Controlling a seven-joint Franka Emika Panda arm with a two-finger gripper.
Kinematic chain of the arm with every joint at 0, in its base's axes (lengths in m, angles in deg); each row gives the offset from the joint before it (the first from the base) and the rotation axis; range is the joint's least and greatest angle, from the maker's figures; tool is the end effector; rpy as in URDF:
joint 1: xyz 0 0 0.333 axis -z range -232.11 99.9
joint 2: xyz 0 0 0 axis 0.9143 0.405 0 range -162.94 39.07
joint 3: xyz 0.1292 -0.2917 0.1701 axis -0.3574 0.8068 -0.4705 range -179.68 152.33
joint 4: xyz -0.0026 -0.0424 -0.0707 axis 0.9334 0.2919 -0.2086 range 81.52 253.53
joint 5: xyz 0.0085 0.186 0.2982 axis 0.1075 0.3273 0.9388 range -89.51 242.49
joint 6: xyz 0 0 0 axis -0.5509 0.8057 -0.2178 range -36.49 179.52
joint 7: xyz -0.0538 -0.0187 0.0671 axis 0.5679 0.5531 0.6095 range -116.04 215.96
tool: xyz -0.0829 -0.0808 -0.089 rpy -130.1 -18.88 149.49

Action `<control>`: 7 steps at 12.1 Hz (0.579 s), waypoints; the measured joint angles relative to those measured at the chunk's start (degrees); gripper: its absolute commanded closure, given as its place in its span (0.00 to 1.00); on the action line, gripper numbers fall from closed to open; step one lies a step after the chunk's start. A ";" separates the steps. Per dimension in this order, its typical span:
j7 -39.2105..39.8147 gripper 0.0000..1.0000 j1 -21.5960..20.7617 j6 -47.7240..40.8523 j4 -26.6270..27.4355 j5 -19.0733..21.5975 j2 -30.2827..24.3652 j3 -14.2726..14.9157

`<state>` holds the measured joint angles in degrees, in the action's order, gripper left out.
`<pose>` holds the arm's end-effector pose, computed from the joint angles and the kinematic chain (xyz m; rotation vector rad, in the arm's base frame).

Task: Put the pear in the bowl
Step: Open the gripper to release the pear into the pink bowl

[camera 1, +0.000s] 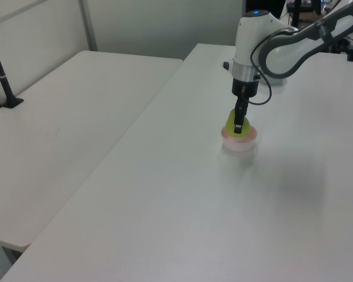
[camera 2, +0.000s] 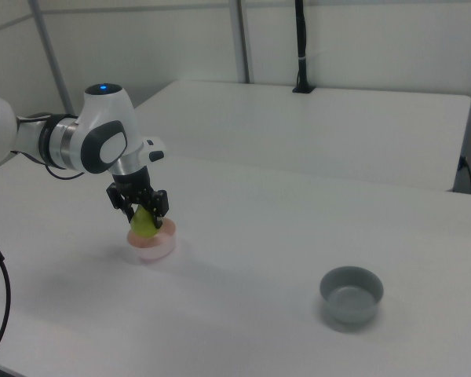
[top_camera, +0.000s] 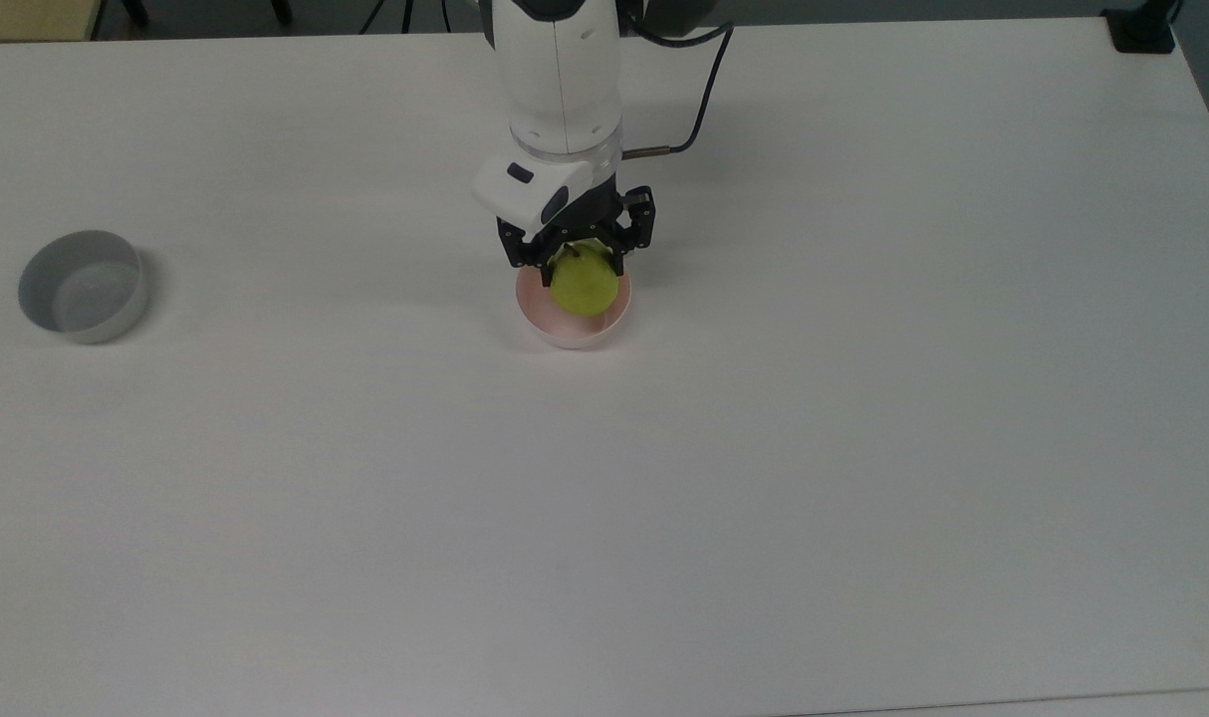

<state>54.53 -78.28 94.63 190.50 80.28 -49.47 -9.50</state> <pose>0.5780 0.0870 0.3993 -3.0871 -0.2805 -0.1259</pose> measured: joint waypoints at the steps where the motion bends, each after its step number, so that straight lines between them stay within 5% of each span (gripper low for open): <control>1: -0.12 0.79 0.00 0.19 0.00 -0.33 0.38 0.00; 7: -0.21 0.03 0.00 0.27 -0.01 -1.46 1.87 0.00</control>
<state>54.32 -78.27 94.90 190.49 78.82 -47.60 -9.50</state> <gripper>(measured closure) 0.273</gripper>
